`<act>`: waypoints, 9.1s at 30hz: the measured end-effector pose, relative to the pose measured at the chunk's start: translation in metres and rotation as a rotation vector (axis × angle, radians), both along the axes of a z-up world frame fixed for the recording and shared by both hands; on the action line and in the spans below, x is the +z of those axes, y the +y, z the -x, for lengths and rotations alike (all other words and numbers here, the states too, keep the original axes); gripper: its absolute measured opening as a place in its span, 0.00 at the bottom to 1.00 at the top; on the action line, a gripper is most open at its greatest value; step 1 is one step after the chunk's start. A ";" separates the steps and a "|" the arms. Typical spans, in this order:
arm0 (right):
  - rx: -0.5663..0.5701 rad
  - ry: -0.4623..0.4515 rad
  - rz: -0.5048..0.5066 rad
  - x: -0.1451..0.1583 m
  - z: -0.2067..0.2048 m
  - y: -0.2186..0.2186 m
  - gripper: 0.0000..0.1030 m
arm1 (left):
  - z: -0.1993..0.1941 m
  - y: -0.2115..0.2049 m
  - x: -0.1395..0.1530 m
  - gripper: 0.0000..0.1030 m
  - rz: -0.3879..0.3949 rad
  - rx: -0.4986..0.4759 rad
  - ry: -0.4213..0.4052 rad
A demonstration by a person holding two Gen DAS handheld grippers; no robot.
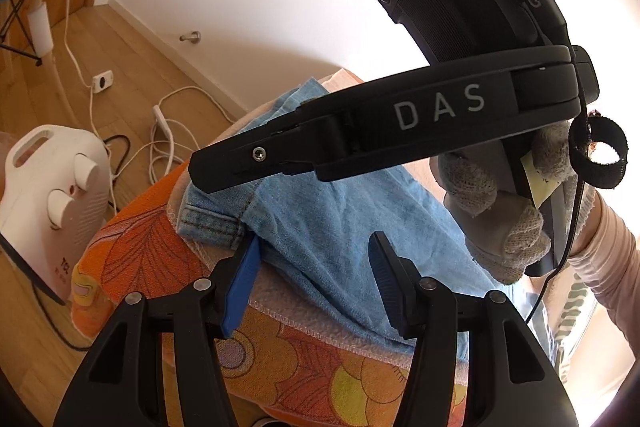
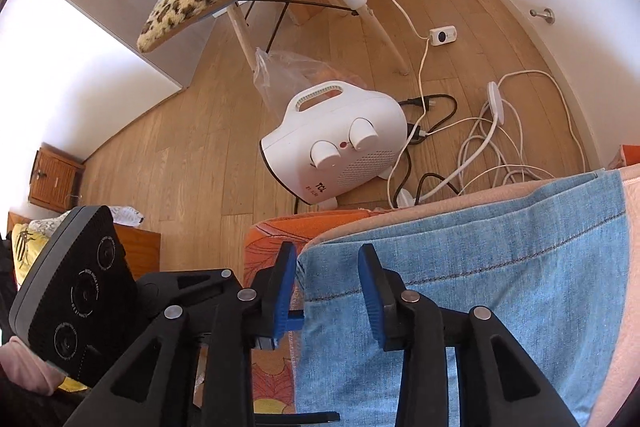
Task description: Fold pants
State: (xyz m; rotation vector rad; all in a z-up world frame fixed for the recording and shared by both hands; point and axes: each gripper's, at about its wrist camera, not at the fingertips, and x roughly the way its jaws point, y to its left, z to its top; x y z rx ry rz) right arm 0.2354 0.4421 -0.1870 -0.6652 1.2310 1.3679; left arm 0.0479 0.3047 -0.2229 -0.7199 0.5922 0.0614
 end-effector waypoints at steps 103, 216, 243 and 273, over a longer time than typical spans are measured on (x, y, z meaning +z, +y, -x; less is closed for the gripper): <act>-1.108 -0.135 -0.490 0.279 -0.050 -0.579 0.05 | -0.035 -0.354 0.263 0.12 -0.183 -0.723 -0.463; -1.033 -0.125 0.294 -0.017 -0.073 -0.517 0.31 | -0.073 -0.309 0.026 0.49 0.005 -0.718 0.121; -1.076 -0.114 0.292 -0.020 -0.057 -0.516 0.57 | -0.083 -0.316 0.029 0.21 0.056 -0.705 0.101; -1.279 0.013 -0.274 0.089 -0.016 -0.677 0.02 | -0.044 -0.348 0.129 0.26 -0.037 -0.818 -0.141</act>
